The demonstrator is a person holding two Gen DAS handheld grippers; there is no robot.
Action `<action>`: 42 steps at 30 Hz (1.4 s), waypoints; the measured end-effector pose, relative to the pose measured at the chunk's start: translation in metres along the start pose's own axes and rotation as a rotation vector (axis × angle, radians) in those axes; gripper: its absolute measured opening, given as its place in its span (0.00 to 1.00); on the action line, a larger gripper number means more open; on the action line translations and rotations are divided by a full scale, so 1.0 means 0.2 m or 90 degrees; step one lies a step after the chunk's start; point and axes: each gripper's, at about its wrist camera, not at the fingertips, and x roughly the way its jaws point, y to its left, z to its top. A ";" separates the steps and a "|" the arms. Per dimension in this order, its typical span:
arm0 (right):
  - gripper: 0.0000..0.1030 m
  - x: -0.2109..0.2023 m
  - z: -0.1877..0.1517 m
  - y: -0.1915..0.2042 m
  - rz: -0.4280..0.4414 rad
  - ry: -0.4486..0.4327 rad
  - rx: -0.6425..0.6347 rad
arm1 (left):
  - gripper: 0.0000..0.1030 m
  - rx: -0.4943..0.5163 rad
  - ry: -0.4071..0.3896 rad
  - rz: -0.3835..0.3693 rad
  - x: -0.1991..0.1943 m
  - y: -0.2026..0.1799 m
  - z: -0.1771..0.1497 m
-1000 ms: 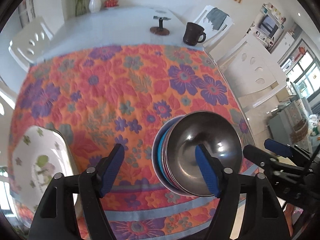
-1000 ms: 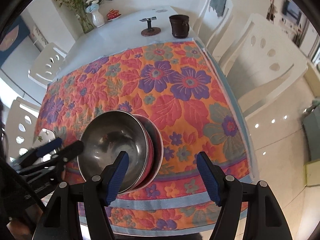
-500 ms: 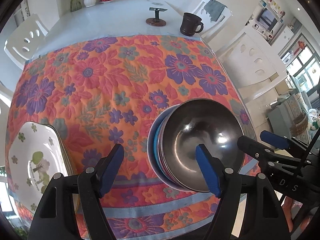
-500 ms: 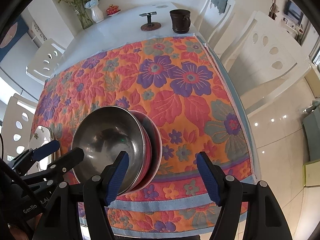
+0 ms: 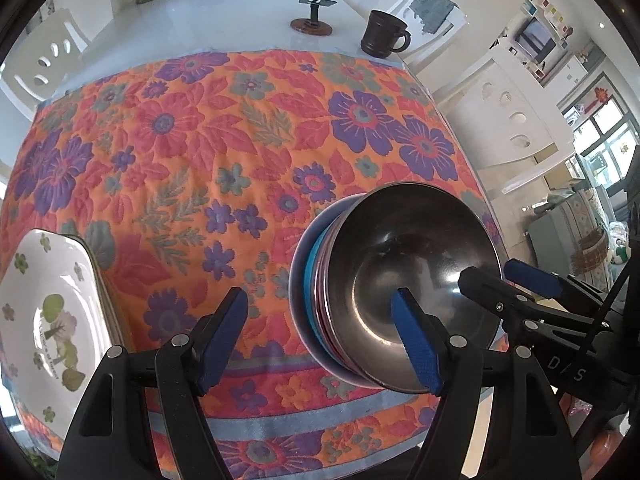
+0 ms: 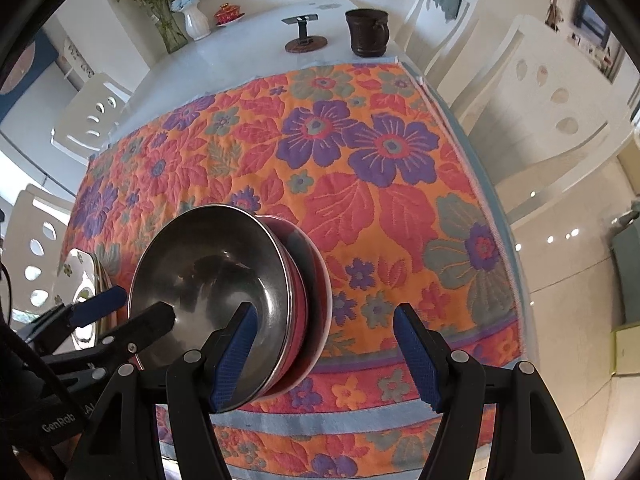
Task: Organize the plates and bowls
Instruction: 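Carry the dish stack toward the white square leaf-print plate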
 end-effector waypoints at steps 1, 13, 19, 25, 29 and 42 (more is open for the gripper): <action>0.66 0.01 0.00 -0.01 0.007 0.001 0.005 | 0.71 -0.001 0.001 -0.003 0.01 0.00 0.00; 0.66 0.12 0.05 -0.08 0.056 0.004 0.043 | 0.70 -0.009 0.017 -0.033 0.12 0.02 0.02; 0.66 0.18 0.06 -0.08 0.071 0.024 0.049 | 0.69 -0.029 0.031 -0.051 0.15 0.05 0.02; 0.66 0.20 0.04 -0.07 0.069 0.035 0.041 | 0.69 -0.020 0.032 -0.057 0.13 0.04 0.02; 0.66 0.20 0.04 -0.07 0.064 0.041 0.036 | 0.69 -0.014 0.027 -0.058 0.11 0.02 0.01; 0.66 0.09 -0.02 -0.10 0.061 0.030 0.051 | 0.70 0.030 0.039 -0.080 0.04 -0.08 0.03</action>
